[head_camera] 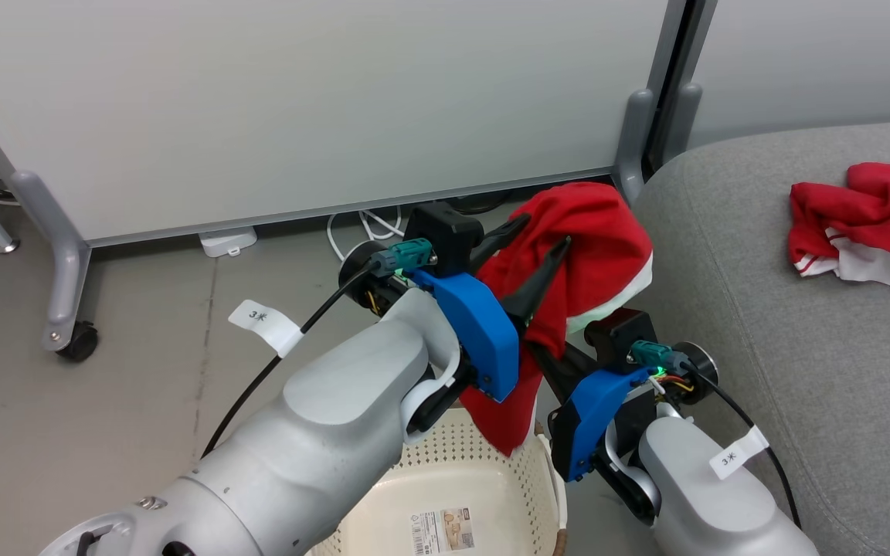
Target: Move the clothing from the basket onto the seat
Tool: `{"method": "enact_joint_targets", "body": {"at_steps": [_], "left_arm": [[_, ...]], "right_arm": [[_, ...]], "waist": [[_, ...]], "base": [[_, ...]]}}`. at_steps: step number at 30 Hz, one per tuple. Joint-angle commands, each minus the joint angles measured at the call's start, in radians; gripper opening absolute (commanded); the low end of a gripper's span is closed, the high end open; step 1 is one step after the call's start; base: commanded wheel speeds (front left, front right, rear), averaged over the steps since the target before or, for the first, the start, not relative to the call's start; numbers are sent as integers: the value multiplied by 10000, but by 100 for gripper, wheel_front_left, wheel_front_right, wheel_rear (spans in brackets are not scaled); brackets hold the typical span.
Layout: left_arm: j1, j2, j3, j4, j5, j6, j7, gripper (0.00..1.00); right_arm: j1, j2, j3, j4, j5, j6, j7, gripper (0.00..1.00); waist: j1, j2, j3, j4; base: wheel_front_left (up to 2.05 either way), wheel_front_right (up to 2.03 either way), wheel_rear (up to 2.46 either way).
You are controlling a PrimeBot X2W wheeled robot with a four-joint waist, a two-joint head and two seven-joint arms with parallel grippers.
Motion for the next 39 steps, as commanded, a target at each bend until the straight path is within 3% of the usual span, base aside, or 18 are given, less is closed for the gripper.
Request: {"method": "enact_joint_targets", "body": {"at_steps": [1, 8, 16, 27, 32, 39], "left_arm": [[-114, -4, -25, 43, -38, -12, -39, 100], [40, 5, -61, 144, 58, -12, -189, 100], [656, 558, 650, -92, 297, 7, -436, 100], [3208, 1593, 3923, -2681, 2941, 770, -436, 100], [4850, 1937, 5542, -3866, 4180, 861, -435, 100], [6874, 1944, 7578, -4941, 5422, 857, -436, 100]], "right_arm": [[-172, -8, 16, 36, 90, 3, -70, 0], [-235, -8, 4, 151, 127, 3, -124, 0], [-257, -8, -196, 213, 72, 1, -263, 0], [-2, -8, -724, -230, -278, 2, -363, 0], [169, -8, -671, -572, -275, 2, -251, 0], [345, -8, -661, -1073, -236, 2, -198, 0]], "waist": [[0, 0, 0, -3], [0, 0, 10, -5], [0, 0, 60, -12], [0, 0, 262, -217], [0, 0, 321, -568], [0, 0, 465, -1231]], "base": [[0, 0, 0], [0, 0, 0], [0, 0, 0], [0, 0, 0], [0, 0, 0], [0, 0, 0]]}}
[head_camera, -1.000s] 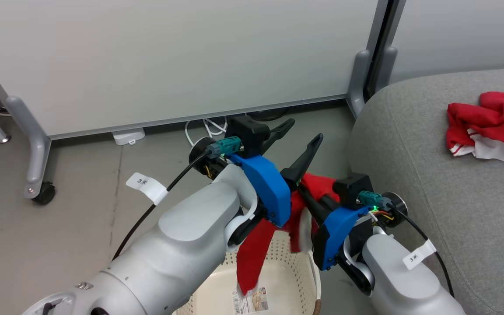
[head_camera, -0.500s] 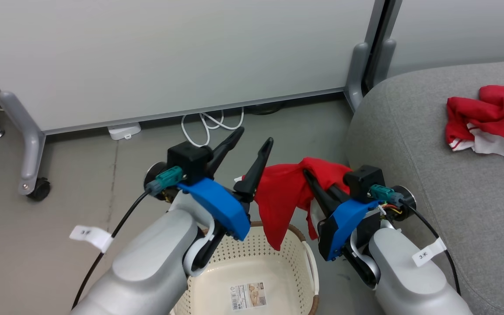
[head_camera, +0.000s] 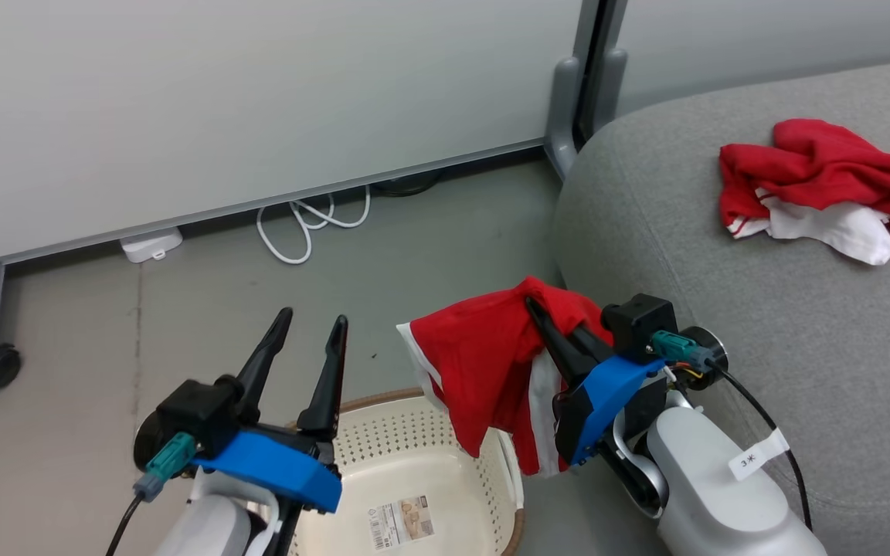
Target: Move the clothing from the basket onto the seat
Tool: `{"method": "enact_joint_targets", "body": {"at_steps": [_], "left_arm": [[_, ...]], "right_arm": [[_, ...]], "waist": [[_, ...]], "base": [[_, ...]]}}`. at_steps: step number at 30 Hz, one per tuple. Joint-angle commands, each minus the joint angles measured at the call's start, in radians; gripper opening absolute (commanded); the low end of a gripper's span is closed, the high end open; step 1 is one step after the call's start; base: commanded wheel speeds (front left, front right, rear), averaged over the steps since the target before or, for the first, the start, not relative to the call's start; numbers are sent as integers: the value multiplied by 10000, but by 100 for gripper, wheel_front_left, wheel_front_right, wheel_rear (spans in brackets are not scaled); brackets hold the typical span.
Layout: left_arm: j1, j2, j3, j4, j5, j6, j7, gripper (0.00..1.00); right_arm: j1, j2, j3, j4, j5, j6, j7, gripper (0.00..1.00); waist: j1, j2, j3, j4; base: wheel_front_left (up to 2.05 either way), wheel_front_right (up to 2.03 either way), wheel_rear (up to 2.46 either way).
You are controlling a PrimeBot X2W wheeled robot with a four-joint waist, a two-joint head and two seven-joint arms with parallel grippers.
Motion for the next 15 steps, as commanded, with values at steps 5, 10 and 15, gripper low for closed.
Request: {"method": "enact_joint_targets", "body": {"at_steps": [5, 10, 15], "left_arm": [[1095, -79, 1136, -376, 744, -95, -24, 100], [1722, -198, 1939, -584, 1300, -68, -24, 100], [1946, -319, 2275, -628, 1814, -253, -25, 100]], "right_arm": [[160, -8, -17, -251, -40, 3, 33, 0], [194, -8, -45, -406, -22, 5, 41, 0], [249, -8, -134, -515, -10, 5, 6, 0]], "waist": [[0, -1, 166, -753], [0, -1, 283, -1359], [0, -1, 407, -1892]], "base": [[0, 0, 0], [0, 0, 0], [0, 0, 0]]}}
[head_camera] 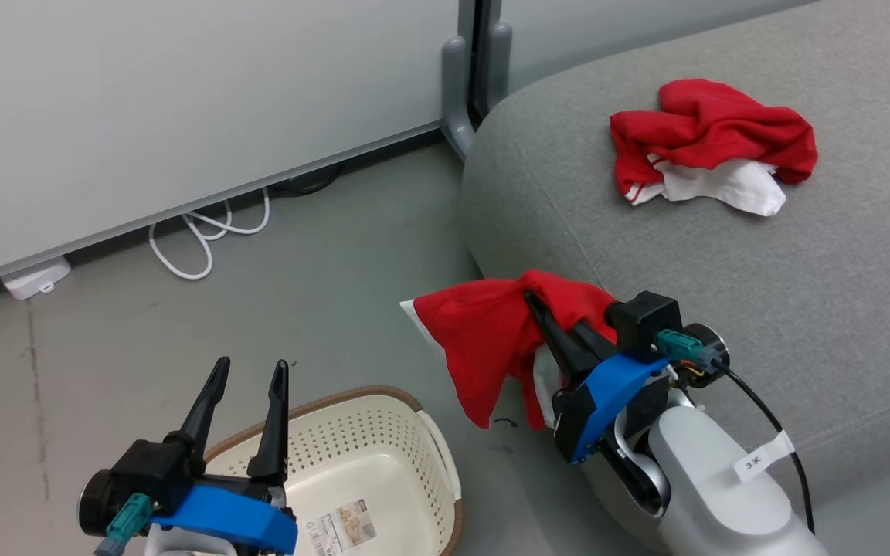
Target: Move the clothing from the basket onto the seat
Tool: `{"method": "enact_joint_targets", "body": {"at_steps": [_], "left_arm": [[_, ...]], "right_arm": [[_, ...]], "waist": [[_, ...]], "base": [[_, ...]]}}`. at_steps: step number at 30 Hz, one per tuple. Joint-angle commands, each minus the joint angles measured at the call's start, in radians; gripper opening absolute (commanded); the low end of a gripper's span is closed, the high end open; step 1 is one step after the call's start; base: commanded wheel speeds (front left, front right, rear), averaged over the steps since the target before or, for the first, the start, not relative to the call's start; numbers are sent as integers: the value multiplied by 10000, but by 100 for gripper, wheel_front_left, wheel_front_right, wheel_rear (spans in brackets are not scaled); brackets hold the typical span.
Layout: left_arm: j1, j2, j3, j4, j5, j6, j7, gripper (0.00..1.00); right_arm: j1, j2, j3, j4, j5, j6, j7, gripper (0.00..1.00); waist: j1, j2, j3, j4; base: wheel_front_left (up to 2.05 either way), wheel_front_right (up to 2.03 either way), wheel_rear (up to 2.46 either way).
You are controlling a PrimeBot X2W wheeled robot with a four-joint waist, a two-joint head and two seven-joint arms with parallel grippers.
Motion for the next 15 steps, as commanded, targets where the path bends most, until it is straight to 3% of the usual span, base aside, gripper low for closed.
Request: {"method": "enact_joint_targets", "body": {"at_steps": [1, 15], "left_arm": [[31, -41, 96, -19, 159, -75, -25, 100], [-84, -241, 531, 66, 832, -420, -25, 100]], "right_arm": [[118, -7, -43, -71, -6, 5, -56, 0], [286, -5, -115, -269, 269, 5, -245, 0]], "waist": [[0, 0, 112, -321], [0, 0, 484, -1536]], "base": [[0, 0, 0], [0, 0, 0]]}}
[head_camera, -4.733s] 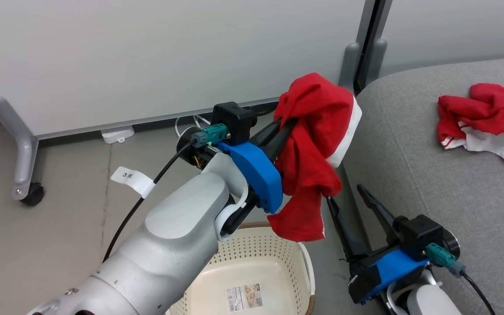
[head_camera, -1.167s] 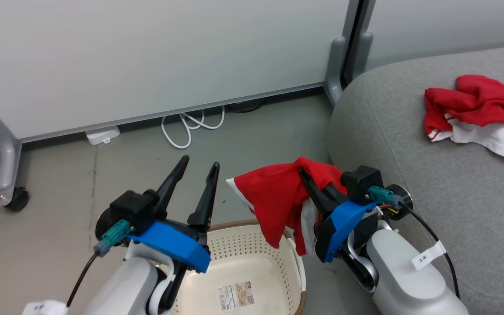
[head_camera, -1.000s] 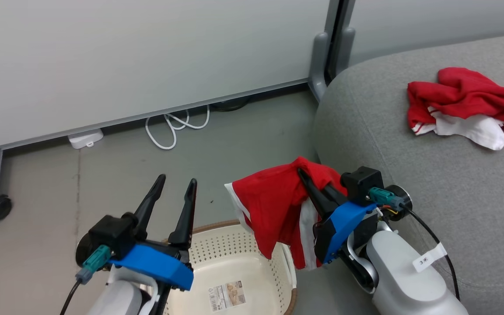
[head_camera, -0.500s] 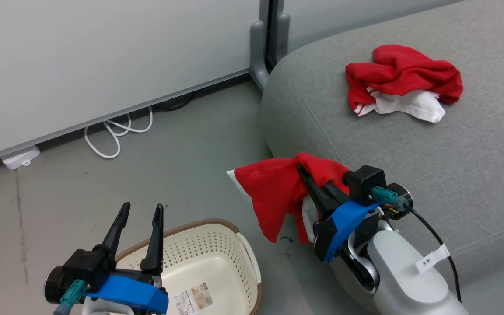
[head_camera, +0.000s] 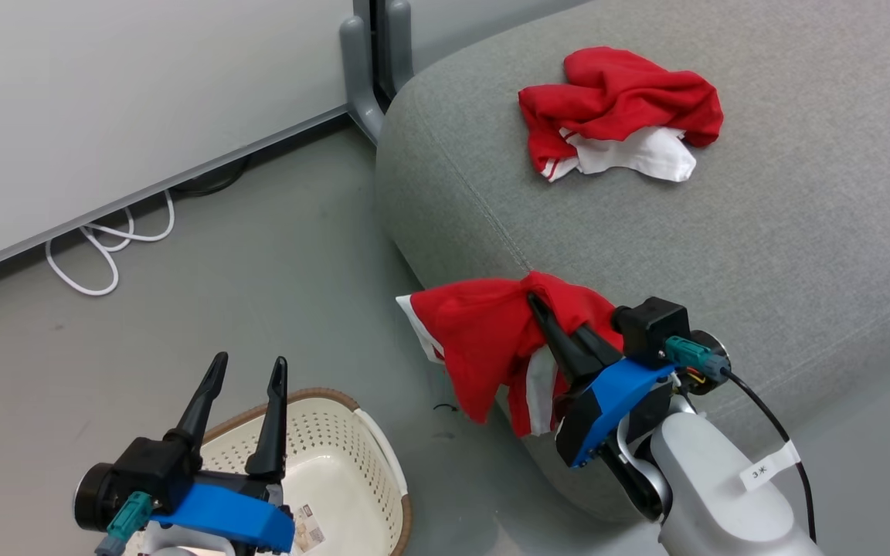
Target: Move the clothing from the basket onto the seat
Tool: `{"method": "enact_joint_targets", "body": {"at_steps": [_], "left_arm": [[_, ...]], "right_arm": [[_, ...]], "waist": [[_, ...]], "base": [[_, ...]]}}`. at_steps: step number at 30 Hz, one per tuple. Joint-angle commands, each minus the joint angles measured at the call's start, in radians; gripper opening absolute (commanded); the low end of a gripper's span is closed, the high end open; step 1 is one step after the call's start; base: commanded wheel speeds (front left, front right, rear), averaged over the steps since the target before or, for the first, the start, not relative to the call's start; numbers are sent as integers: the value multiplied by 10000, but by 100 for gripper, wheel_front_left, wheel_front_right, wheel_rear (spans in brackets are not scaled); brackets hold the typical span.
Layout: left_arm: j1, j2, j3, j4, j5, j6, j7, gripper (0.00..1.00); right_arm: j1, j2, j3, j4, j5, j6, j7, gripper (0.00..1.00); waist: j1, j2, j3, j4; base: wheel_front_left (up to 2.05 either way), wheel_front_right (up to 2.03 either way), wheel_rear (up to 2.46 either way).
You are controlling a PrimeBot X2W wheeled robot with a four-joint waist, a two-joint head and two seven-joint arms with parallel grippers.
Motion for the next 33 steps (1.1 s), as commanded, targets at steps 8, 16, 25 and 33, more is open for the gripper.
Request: {"method": "enact_joint_targets", "body": {"at_steps": [8, 16, 25, 33], "left_arm": [[-122, -55, 128, 37, 172, -153, -25, 100], [-296, -12, 129, -23, 277, -224, -25, 100], [-851, 346, 29, -352, 398, -275, -25, 100], [-1535, 666, -151, -829, 467, -303, 1, 100]], "right_arm": [[126, -1, -125, -59, 58, 5, -96, 0], [-521, 0, -693, -148, -79, 5, -290, 0], [-2604, -6, -2785, -581, -968, 5, -51, 0], [-4703, -1194, -5018, -1282, -815, 5, 700, 0]], "waist": [[0, 0, 120, -158], [0, 0, 513, 27], [0, 0, 1899, 459], [0, 0, 3559, 1093]], "base": [[0, 0, 0], [0, 0, 0], [0, 0, 0], [0, 0, 0]]}}
